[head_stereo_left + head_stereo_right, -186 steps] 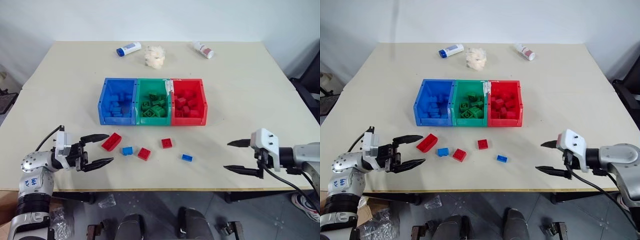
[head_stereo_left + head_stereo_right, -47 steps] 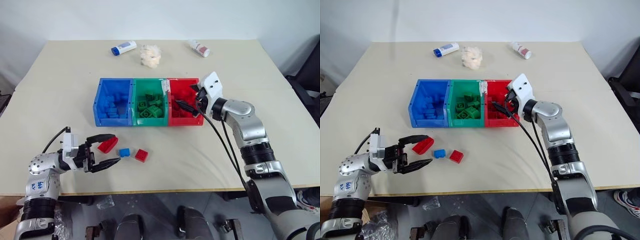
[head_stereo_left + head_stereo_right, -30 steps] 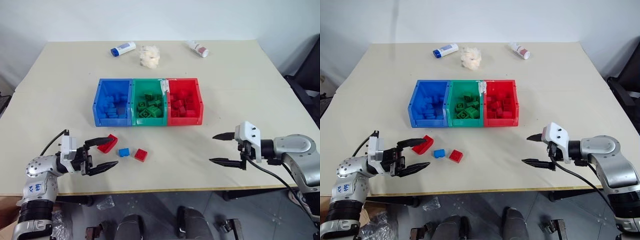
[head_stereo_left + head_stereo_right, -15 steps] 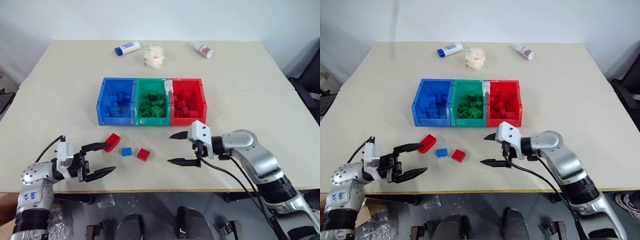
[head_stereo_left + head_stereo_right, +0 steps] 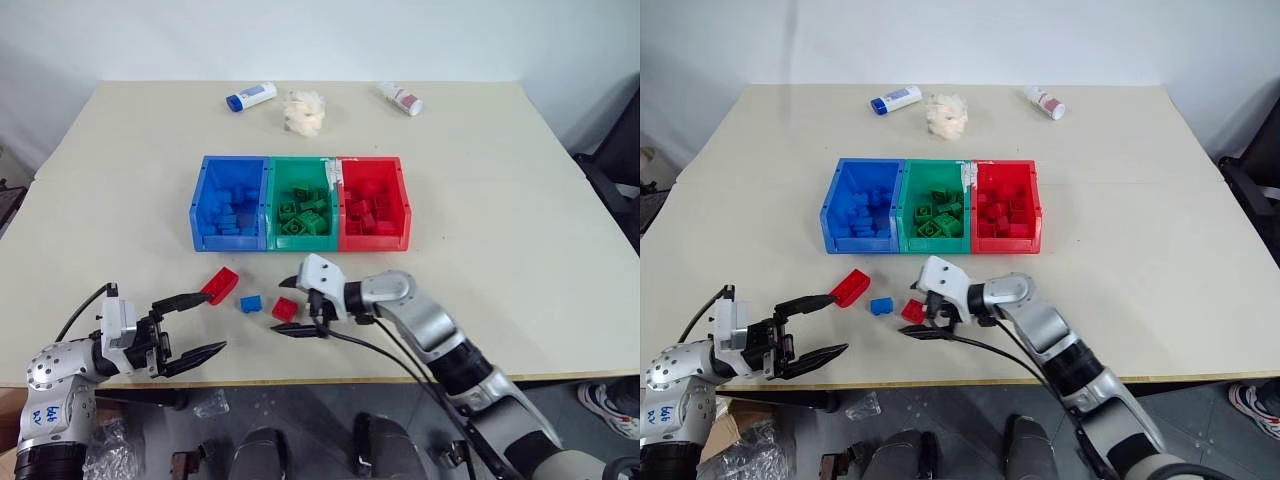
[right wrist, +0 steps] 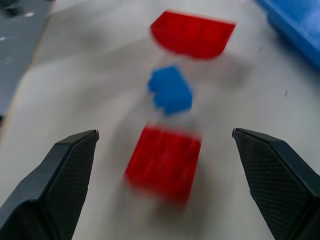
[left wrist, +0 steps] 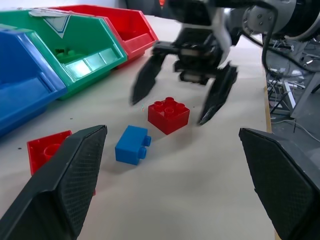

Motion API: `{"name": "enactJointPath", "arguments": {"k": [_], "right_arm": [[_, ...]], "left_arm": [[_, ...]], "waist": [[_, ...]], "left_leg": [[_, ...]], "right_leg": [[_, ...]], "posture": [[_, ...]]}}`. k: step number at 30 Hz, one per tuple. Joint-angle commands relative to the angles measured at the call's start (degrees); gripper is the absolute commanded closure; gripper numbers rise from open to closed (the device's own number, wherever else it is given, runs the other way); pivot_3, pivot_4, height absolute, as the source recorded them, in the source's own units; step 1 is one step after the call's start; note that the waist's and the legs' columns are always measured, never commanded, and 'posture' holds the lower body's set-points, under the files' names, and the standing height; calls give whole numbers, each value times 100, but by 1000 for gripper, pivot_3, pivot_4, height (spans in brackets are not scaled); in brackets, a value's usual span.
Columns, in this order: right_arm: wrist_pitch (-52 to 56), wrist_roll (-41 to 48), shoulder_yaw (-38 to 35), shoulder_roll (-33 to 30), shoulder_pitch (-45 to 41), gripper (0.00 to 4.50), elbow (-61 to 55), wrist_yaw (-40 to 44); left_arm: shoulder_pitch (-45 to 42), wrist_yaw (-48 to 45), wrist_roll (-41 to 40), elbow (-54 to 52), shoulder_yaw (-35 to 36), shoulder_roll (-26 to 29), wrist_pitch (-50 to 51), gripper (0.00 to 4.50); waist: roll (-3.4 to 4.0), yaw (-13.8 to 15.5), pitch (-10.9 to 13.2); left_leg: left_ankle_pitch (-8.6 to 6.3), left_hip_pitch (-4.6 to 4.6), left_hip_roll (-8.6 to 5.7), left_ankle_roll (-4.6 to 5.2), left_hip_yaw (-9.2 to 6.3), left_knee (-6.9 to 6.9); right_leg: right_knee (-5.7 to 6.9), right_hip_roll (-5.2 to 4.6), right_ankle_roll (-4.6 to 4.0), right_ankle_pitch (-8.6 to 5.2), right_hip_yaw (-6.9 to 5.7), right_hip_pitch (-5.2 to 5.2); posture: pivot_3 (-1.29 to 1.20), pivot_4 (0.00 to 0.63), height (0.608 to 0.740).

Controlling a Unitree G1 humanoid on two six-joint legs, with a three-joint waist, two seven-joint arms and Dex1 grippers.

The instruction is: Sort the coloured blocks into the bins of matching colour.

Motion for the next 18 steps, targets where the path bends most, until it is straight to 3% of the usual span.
{"name": "enactJointPath", "arguments": {"k": [1,8,13,18], "right_arm": [[-180,-48,-54,2,-38,525,-15,38],[-66,201,-293,-279,218,3017,-629,290],[318,576,-667,-457,351,3044,-1261,305],[927,1207,-1563,-689,339,3044,-1878,33]], "left_arm": [[31,26,-119,-155,125,63,-12,0],[-178,26,-50,16,21,16,-30,0],[-407,-41,-24,185,-92,-10,-31,0],[-669,-140,6,406,-217,-25,-58,0]], "waist": [[-1,15,0],[-1,3,0],[0,4,0],[-1,16,0]], "left_leg": [[-1,-1,-1,1,-1,1],[-2,-2,0,1,-1,0],[-2,-2,0,1,-1,-1],[-2,-4,-1,1,-1,0]], "right_leg": [[-1,0,0,0,0,1],[-1,0,1,0,-1,0],[-2,0,1,0,-1,0],[-4,0,1,1,-1,0]], "posture": [[0,150,740],[0,150,740],[0,150,740],[0,150,740]]}}
